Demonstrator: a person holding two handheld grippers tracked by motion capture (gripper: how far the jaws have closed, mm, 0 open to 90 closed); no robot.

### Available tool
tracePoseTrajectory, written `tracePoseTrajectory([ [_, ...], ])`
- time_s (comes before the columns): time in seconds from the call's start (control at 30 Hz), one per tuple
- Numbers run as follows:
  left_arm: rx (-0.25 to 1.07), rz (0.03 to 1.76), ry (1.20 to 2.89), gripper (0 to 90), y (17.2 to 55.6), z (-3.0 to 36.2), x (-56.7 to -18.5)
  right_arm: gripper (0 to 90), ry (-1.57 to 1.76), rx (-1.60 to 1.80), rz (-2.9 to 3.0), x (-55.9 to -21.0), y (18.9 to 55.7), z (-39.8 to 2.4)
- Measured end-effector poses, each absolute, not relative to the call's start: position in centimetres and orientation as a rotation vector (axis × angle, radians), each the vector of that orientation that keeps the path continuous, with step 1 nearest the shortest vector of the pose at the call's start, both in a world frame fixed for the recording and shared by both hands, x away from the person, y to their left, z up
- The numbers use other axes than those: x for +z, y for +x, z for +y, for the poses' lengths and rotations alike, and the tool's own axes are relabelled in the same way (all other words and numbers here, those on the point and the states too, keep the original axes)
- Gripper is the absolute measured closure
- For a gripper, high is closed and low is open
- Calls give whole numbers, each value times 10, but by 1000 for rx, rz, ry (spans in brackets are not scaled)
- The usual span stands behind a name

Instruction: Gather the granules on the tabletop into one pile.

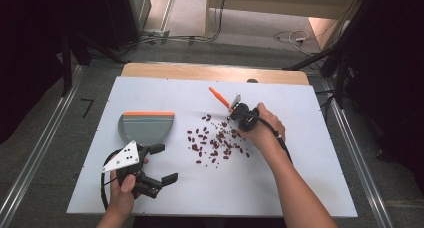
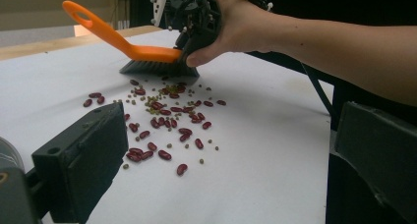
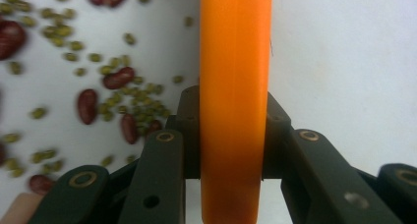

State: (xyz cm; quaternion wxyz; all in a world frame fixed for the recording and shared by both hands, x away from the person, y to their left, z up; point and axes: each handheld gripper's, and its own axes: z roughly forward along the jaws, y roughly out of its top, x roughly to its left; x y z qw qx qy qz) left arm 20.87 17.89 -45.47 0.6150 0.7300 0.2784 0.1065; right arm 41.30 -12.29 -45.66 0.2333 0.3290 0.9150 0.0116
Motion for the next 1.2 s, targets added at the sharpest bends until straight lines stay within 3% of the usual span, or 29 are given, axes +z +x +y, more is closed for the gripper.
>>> tracePoseTrajectory([
  [0.83, 250, 640, 1681, 9, 208, 180, -453, 680, 638, 98, 2639, -460, 351, -105],
  [1.2, 256, 642, 1682, 9, 207, 180, -453, 685, 620, 213, 2621, -444, 358, -118],
])
